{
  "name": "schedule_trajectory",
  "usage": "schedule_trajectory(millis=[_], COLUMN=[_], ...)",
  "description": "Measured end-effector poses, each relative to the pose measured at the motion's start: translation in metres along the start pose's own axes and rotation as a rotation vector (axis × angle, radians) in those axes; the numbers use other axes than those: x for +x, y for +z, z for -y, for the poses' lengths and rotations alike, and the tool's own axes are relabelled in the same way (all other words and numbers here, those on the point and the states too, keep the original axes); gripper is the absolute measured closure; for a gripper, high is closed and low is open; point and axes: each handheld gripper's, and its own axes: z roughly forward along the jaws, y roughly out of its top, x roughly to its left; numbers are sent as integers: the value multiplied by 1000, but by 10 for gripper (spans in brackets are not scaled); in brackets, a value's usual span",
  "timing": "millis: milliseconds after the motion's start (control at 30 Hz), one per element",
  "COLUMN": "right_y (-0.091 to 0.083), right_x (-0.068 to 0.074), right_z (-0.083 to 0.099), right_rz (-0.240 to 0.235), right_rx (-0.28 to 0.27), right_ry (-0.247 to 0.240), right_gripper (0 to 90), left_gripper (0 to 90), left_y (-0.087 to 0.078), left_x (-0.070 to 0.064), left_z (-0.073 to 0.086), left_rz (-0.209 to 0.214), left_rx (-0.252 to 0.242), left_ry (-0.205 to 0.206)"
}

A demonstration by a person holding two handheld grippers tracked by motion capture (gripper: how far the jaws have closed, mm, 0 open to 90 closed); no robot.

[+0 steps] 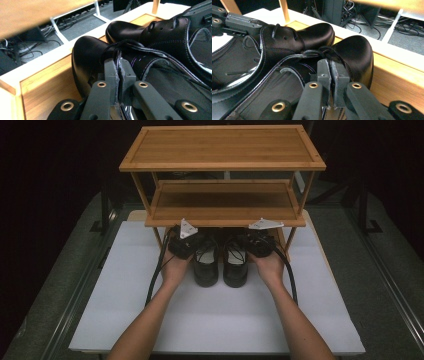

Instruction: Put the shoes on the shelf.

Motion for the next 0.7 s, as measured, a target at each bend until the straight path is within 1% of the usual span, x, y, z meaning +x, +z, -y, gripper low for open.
schedule_trajectory(millis=[33,100,133,233,267,333,367,400,467,533,567,633,700], right_y=[2,5,5,4,3,2,1,1,0,-4,-7,-15,-23], right_x=[-1,-1,-2,-1,0,0,-1,-3,-4,-4,-5,-5,-5], right_z=[1,2,3,4,5,6,7,7,6,4,4,3,4], right_rz=[3,0,-3,-19,-15,-21,-29,-41,-62,-57,-67,-76,-80], right_rx=[1,-1,-5,1,-1,-4,-4,-3,-2,6,8,20,12], right_ry=[1,6,11,7,4,17,26,40,54,47,47,43,31], right_gripper=[864,862,862,856,850,830,807,780,701,632,598,549,514], left_gripper=[870,869,868,855,844,827,814,795,723,634,593,498,432], left_y=[2,3,3,3,2,0,-1,-1,-3,-8,-11,-18,-26], left_x=[-1,-1,-2,-2,0,3,4,5,7,9,9,11,11], left_z=[1,3,3,3,3,3,4,4,3,3,2,2,3], left_rz=[-1,13,11,39,53,72,83,93,108,123,129,158,174], left_rx=[0,-1,2,7,13,18,24,24,34,44,51,62,62], left_ry=[-8,-20,-16,-16,-16,-35,-32,-37,-46,-38,-38,-45,-39])
